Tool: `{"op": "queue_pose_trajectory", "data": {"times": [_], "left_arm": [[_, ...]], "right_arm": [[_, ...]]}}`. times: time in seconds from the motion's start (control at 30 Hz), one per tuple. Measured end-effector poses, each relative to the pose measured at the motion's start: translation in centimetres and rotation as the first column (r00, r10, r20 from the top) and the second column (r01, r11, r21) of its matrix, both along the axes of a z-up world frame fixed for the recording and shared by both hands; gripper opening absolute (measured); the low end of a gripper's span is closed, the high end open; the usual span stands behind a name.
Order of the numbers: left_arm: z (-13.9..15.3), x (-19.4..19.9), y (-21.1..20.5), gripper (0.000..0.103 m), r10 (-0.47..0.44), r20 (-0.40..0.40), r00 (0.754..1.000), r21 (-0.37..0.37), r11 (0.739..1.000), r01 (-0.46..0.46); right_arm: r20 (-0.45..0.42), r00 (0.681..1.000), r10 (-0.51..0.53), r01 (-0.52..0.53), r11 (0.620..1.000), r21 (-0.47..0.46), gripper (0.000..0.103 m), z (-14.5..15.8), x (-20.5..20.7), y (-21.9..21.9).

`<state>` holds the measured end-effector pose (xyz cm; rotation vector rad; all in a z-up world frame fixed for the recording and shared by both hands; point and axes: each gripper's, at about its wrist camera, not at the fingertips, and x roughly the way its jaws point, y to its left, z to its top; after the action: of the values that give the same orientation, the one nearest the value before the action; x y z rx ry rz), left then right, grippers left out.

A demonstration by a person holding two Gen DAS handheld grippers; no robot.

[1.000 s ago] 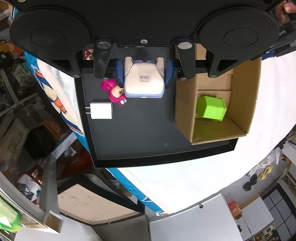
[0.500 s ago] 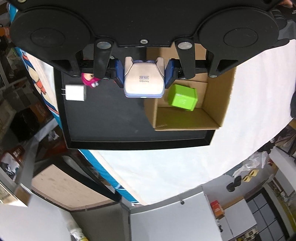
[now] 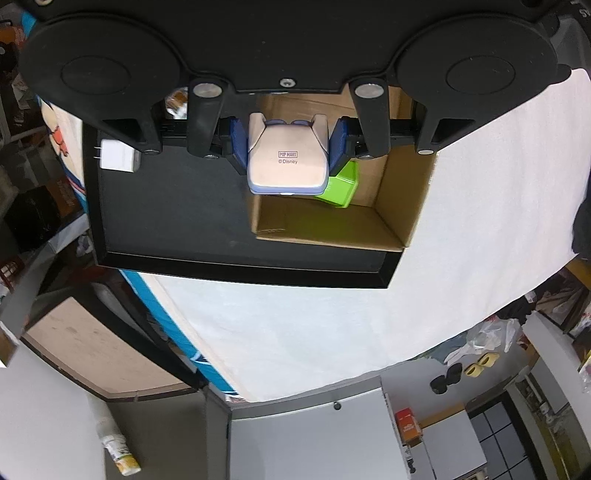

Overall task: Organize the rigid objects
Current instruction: 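Carry the lavender-white cube with the right gripper over the box, then lower the cube into the box beside the green cube, open right gripper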

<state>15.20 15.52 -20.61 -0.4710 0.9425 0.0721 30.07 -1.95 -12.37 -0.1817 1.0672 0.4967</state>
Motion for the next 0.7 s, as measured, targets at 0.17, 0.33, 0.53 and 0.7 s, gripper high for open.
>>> {"op": "queue_pose_trajectory", "data": {"times": [0.17, 0.33, 0.53, 0.7], "left_arm": [[0.0, 0.0, 0.0, 0.021, 0.0, 0.001, 1.0, 0.0, 1.0, 0.0], [0.0, 0.0, 0.0, 0.021, -0.001, 0.001, 1.0, 0.0, 1.0, 0.001], [0.1, 0.0, 0.0, 0.021, -0.001, 0.001, 1.0, 0.001, 1.0, 0.001], [0.1, 0.0, 0.0, 0.021, -0.002, 0.002, 1.0, 0.003, 1.0, 0.002]], "right_arm": [[-0.012, 1.0, 0.021, -0.021, 1.0, 0.018, 0.044, -0.1, 0.0, 1.8], [-0.044, 0.999, 0.025, -0.024, 0.999, 0.045, 0.044, -0.7, 0.4, 3.5], [-0.1, 0.995, 0.019, -0.011, 0.997, 0.082, 0.044, -1.7, 1.0, 5.1], [-0.132, 0.991, 0.011, 0.004, 0.993, 0.115, 0.044, -2.4, 1.4, 6.2]]}}
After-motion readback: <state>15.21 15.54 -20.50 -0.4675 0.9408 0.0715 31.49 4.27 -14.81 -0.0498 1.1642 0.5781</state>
